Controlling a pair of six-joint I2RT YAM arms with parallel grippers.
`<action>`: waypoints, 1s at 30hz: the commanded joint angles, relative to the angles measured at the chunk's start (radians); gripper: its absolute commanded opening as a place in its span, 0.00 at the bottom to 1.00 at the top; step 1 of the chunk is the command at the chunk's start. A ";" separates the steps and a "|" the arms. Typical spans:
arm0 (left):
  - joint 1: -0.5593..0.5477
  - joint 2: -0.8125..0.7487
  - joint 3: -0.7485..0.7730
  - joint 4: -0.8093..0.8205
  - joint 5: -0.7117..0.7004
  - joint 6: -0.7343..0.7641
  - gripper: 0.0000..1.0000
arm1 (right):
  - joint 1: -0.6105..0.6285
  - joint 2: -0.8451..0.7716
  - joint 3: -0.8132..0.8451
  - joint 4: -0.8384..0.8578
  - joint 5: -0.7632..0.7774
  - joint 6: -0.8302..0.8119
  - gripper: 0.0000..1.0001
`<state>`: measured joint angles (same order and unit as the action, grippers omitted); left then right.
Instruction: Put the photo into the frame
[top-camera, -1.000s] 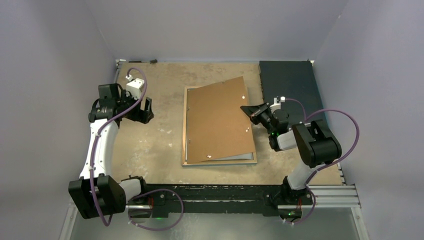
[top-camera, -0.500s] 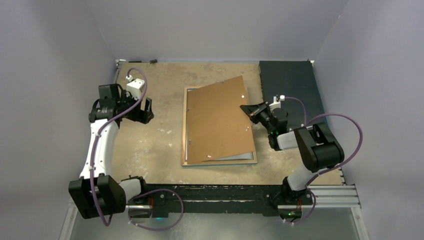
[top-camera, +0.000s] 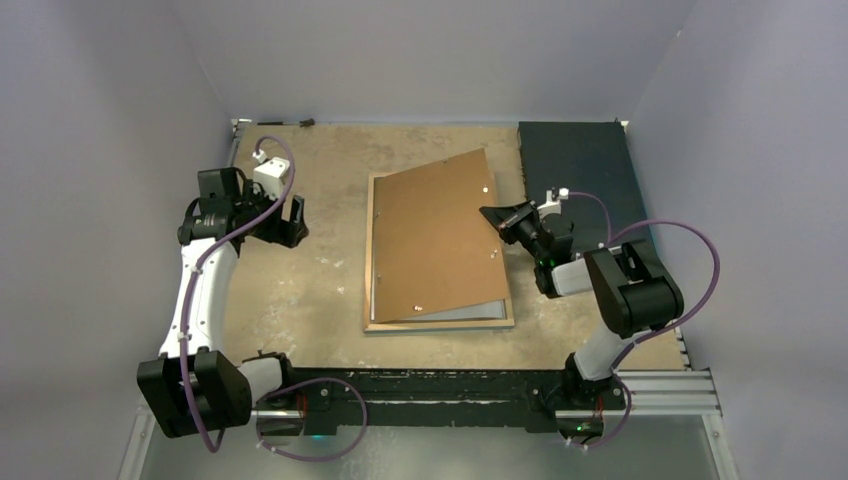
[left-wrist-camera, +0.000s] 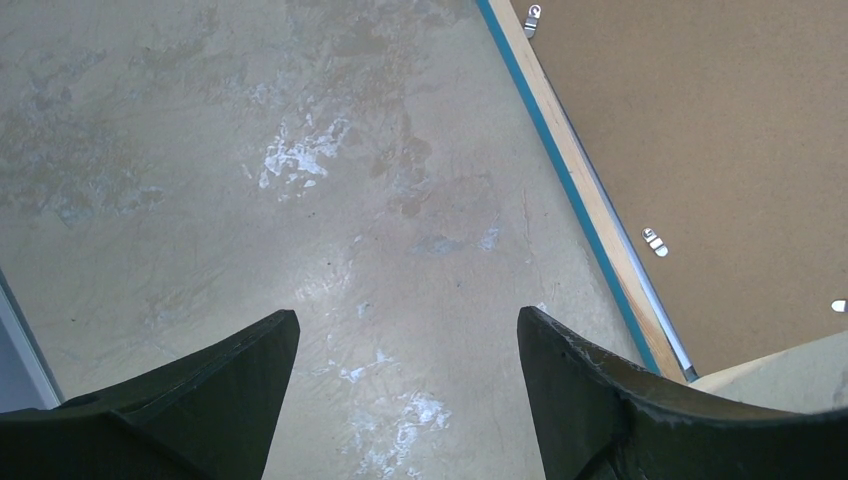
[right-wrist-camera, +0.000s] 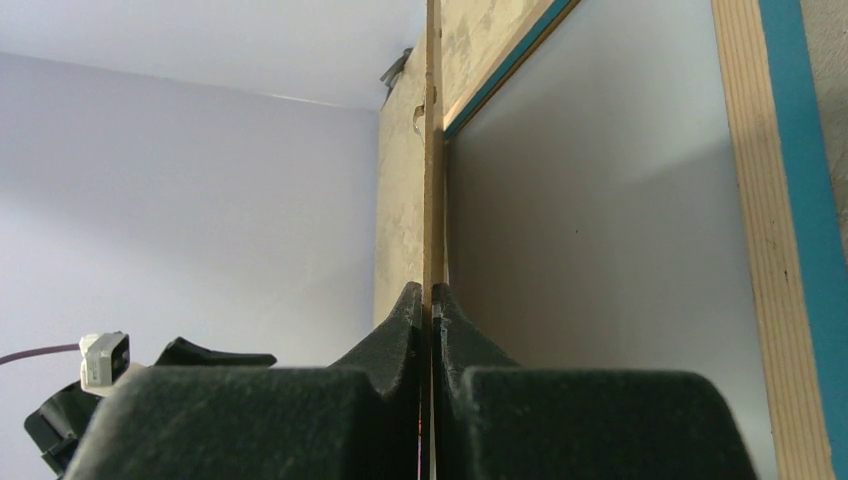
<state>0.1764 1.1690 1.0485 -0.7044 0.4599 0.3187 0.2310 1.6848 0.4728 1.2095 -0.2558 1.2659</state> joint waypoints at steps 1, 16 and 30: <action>-0.005 -0.009 -0.003 0.021 0.019 0.016 0.79 | 0.008 0.005 0.025 0.112 0.031 0.020 0.00; -0.169 0.012 -0.159 0.145 -0.044 -0.027 0.78 | 0.047 -0.038 0.004 0.040 0.094 -0.060 0.00; -0.233 0.116 -0.170 0.245 -0.090 -0.044 0.76 | 0.057 -0.098 0.052 -0.282 0.136 -0.352 0.24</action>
<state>-0.0494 1.2995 0.8551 -0.5098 0.3832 0.2893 0.2810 1.6138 0.4690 1.0344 -0.1543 1.0424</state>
